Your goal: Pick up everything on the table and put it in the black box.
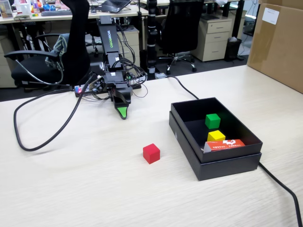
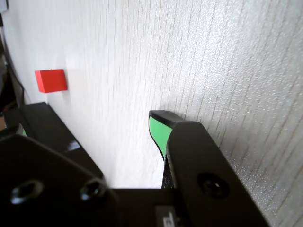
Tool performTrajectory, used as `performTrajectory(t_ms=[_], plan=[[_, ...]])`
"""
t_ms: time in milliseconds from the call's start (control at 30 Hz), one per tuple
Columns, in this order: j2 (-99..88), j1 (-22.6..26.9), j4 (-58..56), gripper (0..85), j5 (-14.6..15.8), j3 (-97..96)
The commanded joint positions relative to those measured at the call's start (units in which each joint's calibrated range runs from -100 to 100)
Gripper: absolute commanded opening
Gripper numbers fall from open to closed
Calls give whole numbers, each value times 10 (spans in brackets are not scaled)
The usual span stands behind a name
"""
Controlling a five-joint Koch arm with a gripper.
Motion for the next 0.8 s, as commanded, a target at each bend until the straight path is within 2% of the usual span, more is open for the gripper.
performTrajectory(t_ms=[0, 667, 767], plan=[[4, 0, -25, 501, 0, -7], [11, 0, -26, 499, 2, 2], [15, 0, -54, 497, 2, 33]])
